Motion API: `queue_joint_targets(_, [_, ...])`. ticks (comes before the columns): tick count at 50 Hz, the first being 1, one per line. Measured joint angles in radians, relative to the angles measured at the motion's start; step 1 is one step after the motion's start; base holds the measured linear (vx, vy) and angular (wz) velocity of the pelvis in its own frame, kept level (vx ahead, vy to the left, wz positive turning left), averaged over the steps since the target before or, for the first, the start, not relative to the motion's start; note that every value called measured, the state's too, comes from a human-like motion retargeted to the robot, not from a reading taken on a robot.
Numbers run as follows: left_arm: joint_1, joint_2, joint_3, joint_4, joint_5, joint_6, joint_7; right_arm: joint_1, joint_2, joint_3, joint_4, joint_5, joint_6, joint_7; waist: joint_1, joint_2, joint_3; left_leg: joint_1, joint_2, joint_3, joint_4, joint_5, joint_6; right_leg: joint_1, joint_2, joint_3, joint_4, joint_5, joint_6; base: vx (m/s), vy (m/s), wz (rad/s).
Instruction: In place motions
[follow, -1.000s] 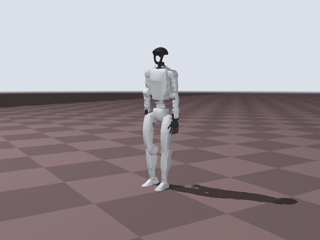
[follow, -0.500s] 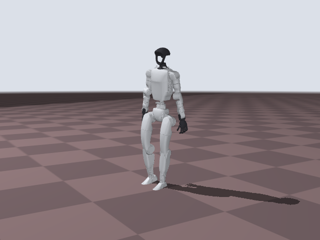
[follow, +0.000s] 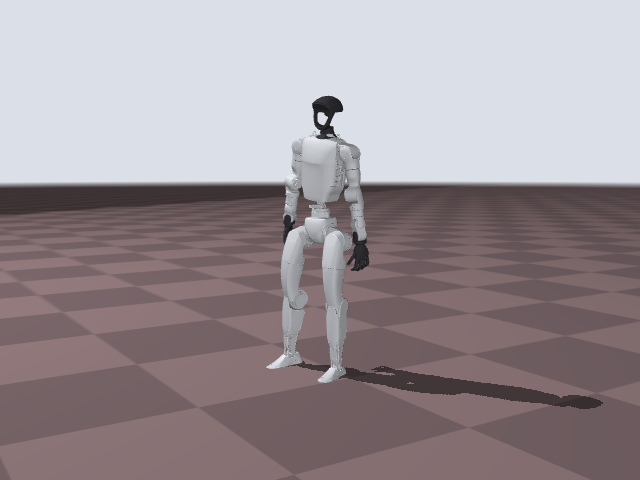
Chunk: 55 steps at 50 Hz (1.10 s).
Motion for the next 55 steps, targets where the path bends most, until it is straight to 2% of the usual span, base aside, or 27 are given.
queue_joint_targets(2, [-0.004,-0.013,0.000,0.009,-0.009,-0.002,0.020,-0.003,-0.007,-0.017,-0.011,-0.005,-0.003,-0.006,0.022,0.009,-0.004,-0.010,0.025,0.016,0.006,-0.005,-0.019,-0.012,-0.008,-0.025,-0.004,0.011,0.017,-0.01,-0.29,-0.19])
queue_joint_targets(5, [0.006,-0.032,-0.001,0.011,-0.021,-0.020,0.033,-0.014,-0.022,-0.029,-0.027,-0.002,-0.003,-0.019,0.017,0.023,-0.018,-0.029,0.050,0.035,0.008,-0.008,-0.039,-0.037,0.015,-0.005,0.005,0.011,0.002,-0.01,-0.18,-0.06])
queue_joint_targets(7, [0.010,-0.042,-0.011,0.004,-0.005,-0.002,0.037,-0.025,-0.031,-0.039,-0.039,0.008,0.008,-0.026,-0.004,0.039,-0.018,-0.038,0.064,0.036,0.006,-0.005,-0.049,-0.038,0.031,-0.016,0.001,0.012,-0.008,-0.02,-0.14,0.17])
queue_joint_targets(11, [0.005,-0.046,-0.044,0.000,0.090,0.043,0.061,-0.040,-0.049,-0.061,-0.046,0.074,0.015,-0.038,-0.045,0.067,-0.001,-0.036,0.077,0.032,-0.002,0.003,-0.064,-0.020,0.046,-0.035,-0.003,0.006,-0.020,-0.03,-0.06,0.33])
queue_joint_targets(15, [0.016,-0.037,-0.094,-0.015,0.211,0.059,0.055,-0.022,-0.061,-0.090,-0.029,0.139,0.018,-0.032,-0.051,0.082,-0.021,-0.045,0.074,0.011,-0.002,0.003,-0.068,-0.015,0.045,-0.046,-0.005,-0.001,-0.026,0.06,0.03,0.27])
queue_joint_targets(19, [0.028,-0.024,-0.111,-0.027,0.257,0.042,0.083,-0.004,-0.067,-0.112,-0.014,0.139,0.023,-0.034,-0.028,0.088,-0.027,-0.032,0.062,0.010,-0.007,0.000,-0.061,-0.013,0.038,-0.039,0.000,-0.008,-0.028,0.08,0.08,-0.07])
queue_joint_targets(29, [0.008,0.058,-0.031,0.049,0.179,0.018,0.095,0.018,-0.118,-0.183,-0.039,0.058,0.039,-0.068,-0.055,0.101,-0.029,-0.029,0.044,0.008,-0.014,-0.001,-0.046,-0.028,0.029,-0.026,0.009,-0.013,-0.022,0.03,0.04,-0.03])
queue_joint_targets(36, [-0.040,0.139,0.013,0.026,0.075,-0.020,0.099,0.052,-0.180,-0.249,-0.040,-0.037,0.085,-0.132,-0.098,0.117,0.005,-0.095,0.084,0.009,-0.009,0.016,-0.060,-0.142,0.065,0.154,0.095,-0.023,-0.029,-0.10,-0.07,-0.25])
queue_joint_targets(38, [-0.068,0.165,0.022,0.020,0.041,-0.038,0.106,0.065,-0.199,-0.273,-0.031,-0.042,0.085,-0.146,-0.127,0.120,0.035,-0.118,0.100,0.020,-0.009,0.026,-0.069,-0.163,0.081,0.207,0.098,-0.014,-0.032,-0.20,-0.14,-0.22])
queue_joint_targets(40, [-0.109,0.194,0.026,0.017,0.017,-0.053,0.112,0.084,-0.219,-0.300,-0.017,-0.031,0.083,-0.149,-0.151,0.116,0.097,-0.121,0.114,0.033,-0.010,0.038,-0.080,-0.164,0.091,0.261,0.092,-0.008,-0.027,-0.24,-0.14,-0.13])
queue_joint_targets(45, [-0.259,0.270,0.033,-0.016,-0.003,-0.074,0.114,0.140,-0.248,-0.393,0.028,0.028,0.081,-0.135,-0.189,0.064,0.306,-0.116,0.122,0.052,-0.004,0.066,-0.106,-0.147,0.079,0.234,0.045,0.028,-0.012,-0.30,-0.18,-0.13])
queue_joint_targets(50, [-0.427,0.328,0.040,-0.103,-0.077,-0.126,0.124,0.160,-0.273,-0.476,0.057,0.081,0.065,-0.143,-0.163,0.032,0.516,-0.169,0.154,0.124,-0.011,0.096,-0.128,-0.242,0.101,0.258,0.026,0.090,0.005,-0.50,-0.07,-0.82])
queue_joint_targets(55, [-0.472,0.405,0.083,-0.195,-0.128,-0.150,0.129,0.208,-0.322,-0.470,0.072,0.168,0.049,-0.181,-0.280,-0.009,0.536,-0.354,0.185,0.166,-0.024,0.146,-0.152,-0.457,0.130,0.268,0.008,0.157,0.017,-0.37,-0.04,-0.66])
